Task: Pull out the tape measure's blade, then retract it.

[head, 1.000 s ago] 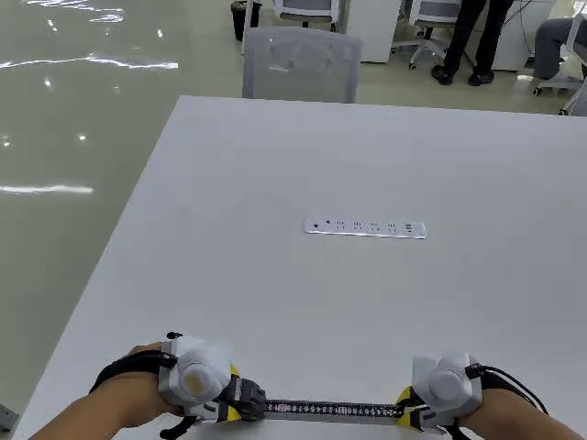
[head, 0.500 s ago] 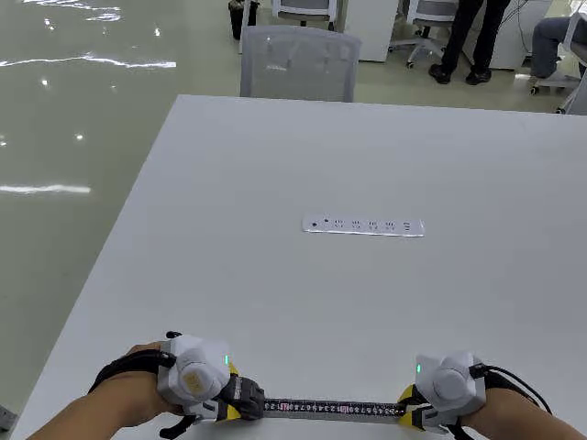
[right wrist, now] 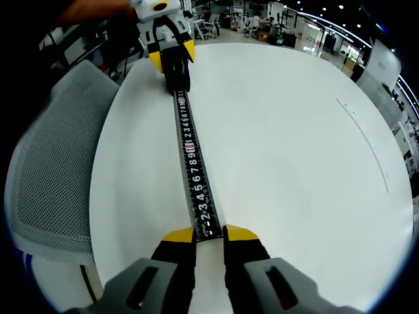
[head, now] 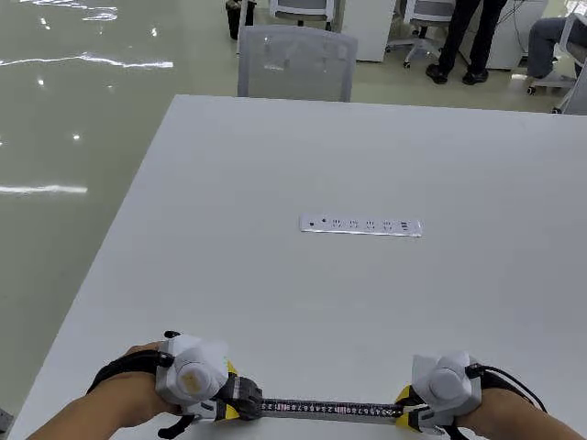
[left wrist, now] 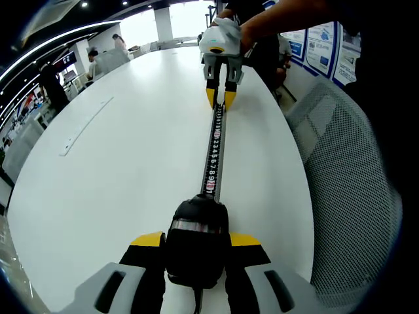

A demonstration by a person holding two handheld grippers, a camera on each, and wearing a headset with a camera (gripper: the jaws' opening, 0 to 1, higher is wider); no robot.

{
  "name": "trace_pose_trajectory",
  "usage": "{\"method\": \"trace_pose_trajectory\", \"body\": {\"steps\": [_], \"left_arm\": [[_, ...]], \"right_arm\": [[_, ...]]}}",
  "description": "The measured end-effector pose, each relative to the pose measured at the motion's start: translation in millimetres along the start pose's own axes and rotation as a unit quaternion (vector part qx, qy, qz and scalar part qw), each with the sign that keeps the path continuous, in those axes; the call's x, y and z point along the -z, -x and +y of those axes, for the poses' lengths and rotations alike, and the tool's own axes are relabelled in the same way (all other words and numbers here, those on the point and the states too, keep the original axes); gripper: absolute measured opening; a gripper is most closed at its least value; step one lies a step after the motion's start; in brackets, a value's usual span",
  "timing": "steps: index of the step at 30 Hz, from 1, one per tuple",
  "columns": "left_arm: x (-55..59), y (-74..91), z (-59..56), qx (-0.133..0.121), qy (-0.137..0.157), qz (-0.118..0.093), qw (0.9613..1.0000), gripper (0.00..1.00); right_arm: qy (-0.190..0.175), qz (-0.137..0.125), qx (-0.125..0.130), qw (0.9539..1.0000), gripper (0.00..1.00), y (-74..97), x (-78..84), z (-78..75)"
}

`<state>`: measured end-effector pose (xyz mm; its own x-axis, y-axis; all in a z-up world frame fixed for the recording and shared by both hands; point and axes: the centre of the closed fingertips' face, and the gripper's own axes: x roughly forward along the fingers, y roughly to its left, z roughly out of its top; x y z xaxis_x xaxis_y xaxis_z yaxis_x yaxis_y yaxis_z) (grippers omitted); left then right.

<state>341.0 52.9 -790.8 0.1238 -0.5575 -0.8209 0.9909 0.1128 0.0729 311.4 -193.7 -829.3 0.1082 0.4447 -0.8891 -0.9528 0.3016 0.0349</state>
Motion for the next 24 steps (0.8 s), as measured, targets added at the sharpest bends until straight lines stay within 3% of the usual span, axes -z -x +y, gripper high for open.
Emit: {"method": "trace_pose_trajectory", "body": {"steps": [5,8,11,15,21,24], "left_arm": [[-1.3,0.8,1.7,-0.005,0.032,-0.016,0.9994,0.33],[2.4,0.9,2.1,-0.007,0.048,-0.015,0.9987,0.34],[16.7,0.3,0.5,-0.008,0.048,0.014,0.9987,0.34],[18.0,6.3,2.9,-0.019,0.077,-0.008,0.9968,0.35],[23.0,18.8,13.5,-0.052,0.128,-0.044,0.9895,0.52],[28.3,26.3,15.6,-0.063,0.146,-0.054,0.9858,0.55]], "right_arm": [[-0.023,-0.006,0.006,0.9997,0.15,-0.2,0.7,-1.2],[-0.024,-0.007,0.009,0.9997,0.16,-0.7,0.2,-1.0],[-0.025,-0.007,0.012,0.9996,0.16,0.0,-0.7,-0.1],[-0.028,-0.006,0.018,0.9994,0.17,0.8,-0.7,-0.3],[-0.047,-0.019,0.032,0.9982,0.22,6.2,-1.7,-4.0],[-0.06,-0.036,0.043,0.9967,0.25,11.7,-5.9,-6.8]]}}
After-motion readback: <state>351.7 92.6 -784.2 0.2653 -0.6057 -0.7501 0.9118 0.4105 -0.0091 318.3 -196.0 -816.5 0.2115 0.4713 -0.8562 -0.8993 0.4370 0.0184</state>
